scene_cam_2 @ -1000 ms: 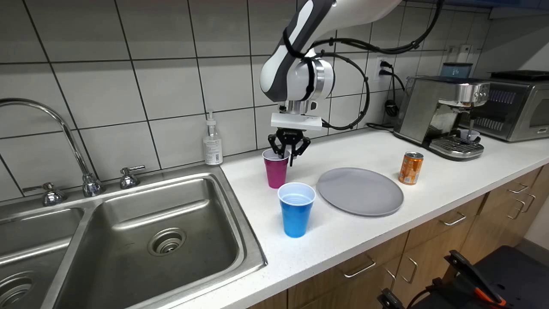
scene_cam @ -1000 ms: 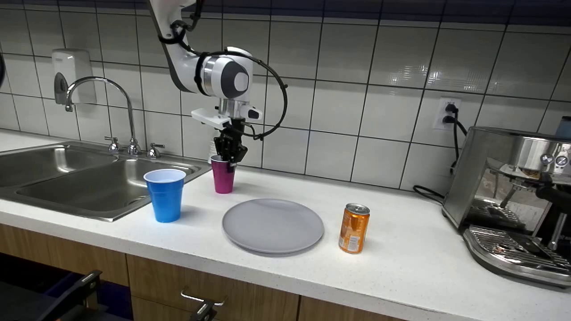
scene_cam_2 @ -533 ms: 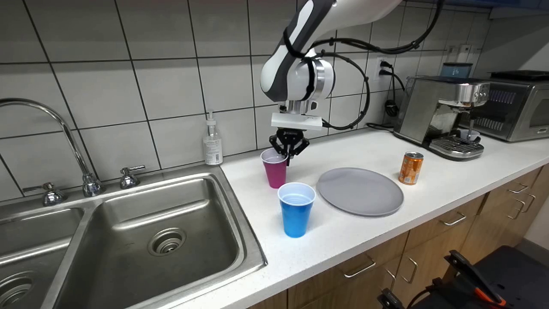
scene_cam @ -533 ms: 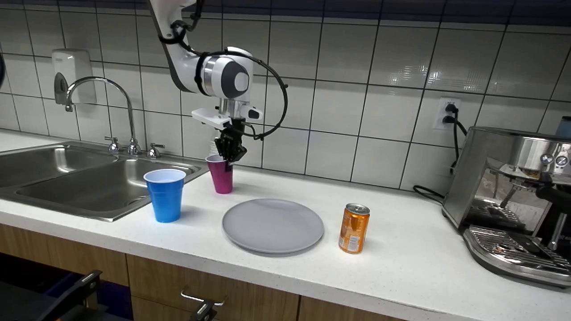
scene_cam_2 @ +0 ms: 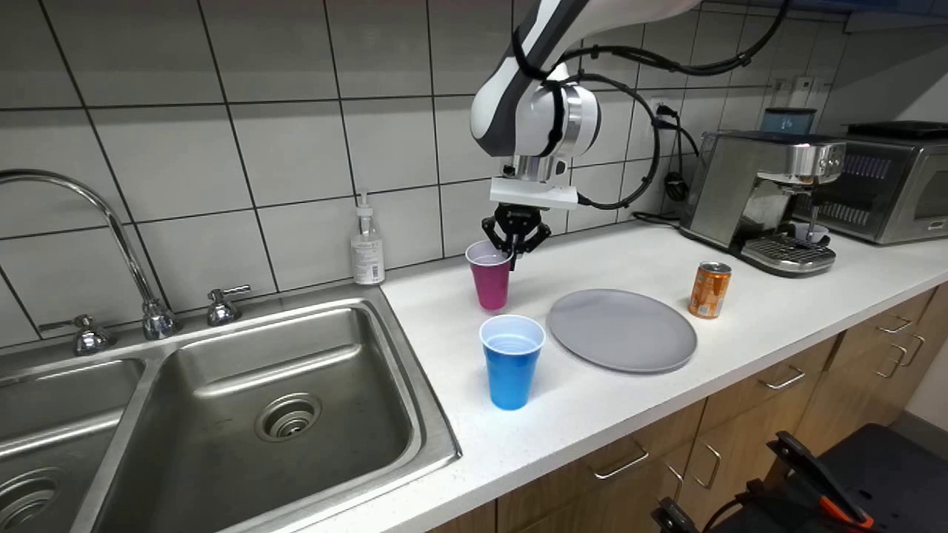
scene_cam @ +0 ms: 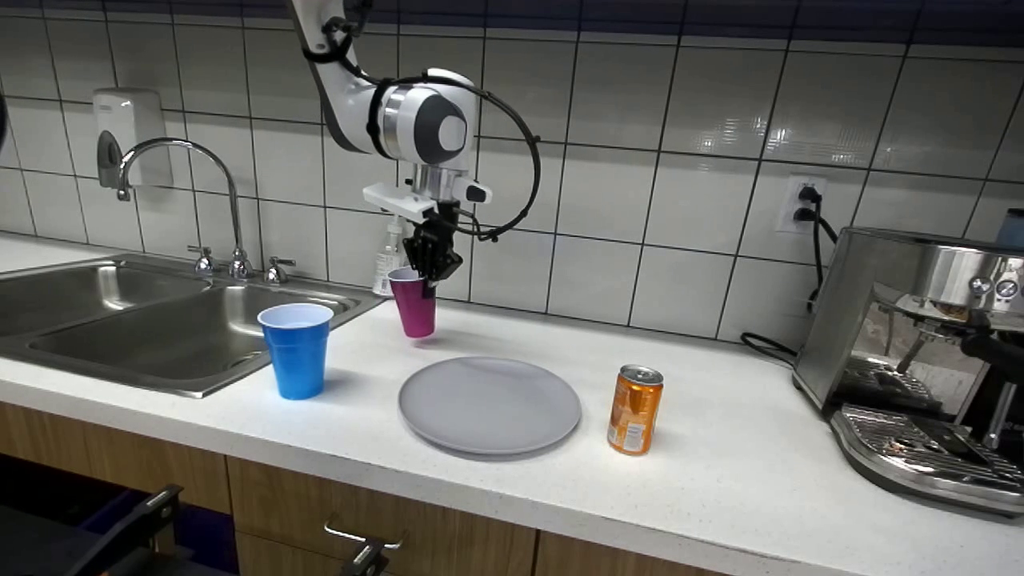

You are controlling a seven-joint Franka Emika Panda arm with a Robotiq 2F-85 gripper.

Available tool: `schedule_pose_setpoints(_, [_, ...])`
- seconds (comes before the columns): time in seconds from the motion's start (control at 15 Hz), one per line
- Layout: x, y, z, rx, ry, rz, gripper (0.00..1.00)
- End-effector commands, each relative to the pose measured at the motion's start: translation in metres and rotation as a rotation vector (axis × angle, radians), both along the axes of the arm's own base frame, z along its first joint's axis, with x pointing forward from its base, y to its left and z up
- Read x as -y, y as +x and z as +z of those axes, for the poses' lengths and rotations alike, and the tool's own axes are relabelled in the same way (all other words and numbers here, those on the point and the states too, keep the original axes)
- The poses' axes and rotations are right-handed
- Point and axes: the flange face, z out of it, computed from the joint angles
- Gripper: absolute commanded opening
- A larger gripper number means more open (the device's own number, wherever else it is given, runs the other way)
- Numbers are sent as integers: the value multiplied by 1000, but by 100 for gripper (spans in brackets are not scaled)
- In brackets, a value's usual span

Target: Remove the orange can from the plate then place the cups on the plate.

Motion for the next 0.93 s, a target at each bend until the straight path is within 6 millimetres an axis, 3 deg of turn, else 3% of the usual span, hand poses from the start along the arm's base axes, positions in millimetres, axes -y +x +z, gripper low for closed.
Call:
schedule_pose_setpoints(0.0, [22, -19, 23, 19, 28, 16, 1])
schedule_pose_setpoints(0.53, [70, -54, 34, -8, 42, 8, 1])
schedule_pose_setpoints(0.87, [100, -59, 29, -42, 45, -62, 1])
